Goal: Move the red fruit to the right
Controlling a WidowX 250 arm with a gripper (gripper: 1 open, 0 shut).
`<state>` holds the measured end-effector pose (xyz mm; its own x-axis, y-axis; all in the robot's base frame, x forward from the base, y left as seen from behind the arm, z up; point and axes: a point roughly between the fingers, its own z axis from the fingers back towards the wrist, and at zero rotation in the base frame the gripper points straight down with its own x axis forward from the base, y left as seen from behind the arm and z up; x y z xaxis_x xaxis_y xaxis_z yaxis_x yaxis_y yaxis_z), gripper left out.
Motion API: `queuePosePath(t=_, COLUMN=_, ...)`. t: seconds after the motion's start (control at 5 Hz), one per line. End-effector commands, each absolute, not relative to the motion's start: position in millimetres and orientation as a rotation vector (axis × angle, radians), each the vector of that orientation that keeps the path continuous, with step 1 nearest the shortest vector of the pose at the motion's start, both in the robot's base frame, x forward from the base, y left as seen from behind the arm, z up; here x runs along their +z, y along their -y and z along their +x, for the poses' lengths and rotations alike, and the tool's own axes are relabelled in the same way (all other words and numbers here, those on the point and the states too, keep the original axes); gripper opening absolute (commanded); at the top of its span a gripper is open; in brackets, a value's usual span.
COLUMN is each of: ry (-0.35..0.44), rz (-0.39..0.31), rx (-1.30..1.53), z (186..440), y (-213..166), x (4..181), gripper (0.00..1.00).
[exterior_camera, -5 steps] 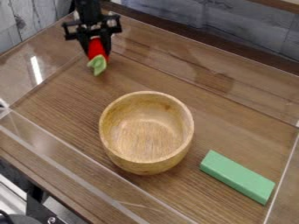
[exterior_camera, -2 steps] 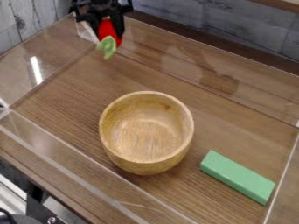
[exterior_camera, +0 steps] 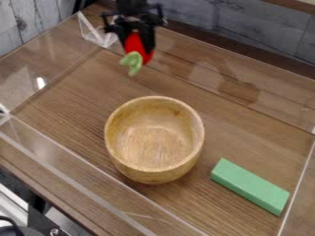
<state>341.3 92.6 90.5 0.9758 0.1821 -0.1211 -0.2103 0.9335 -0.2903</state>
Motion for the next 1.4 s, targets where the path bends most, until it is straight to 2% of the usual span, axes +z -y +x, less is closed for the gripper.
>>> queuePosePath(t=0.0, ry=-0.006, rz=-0.299, rx=0.119, z=346, y=-64, x=124.5, gripper=0.0)
queuePosePath(t=0.4, ry=-0.013, rz=-0.325, rx=0.073, z=345, y=1, x=106.2, gripper=0.0)
queuePosePath(t=1.0, ry=-0.009, rz=-0.351, rx=-0.033, z=343, y=47, x=100.2, gripper=0.0)
queuePosePath(t=1.2, ry=-0.014, rz=-0.345, rx=-0.066, z=344, y=67, x=85.0, gripper=0.0)
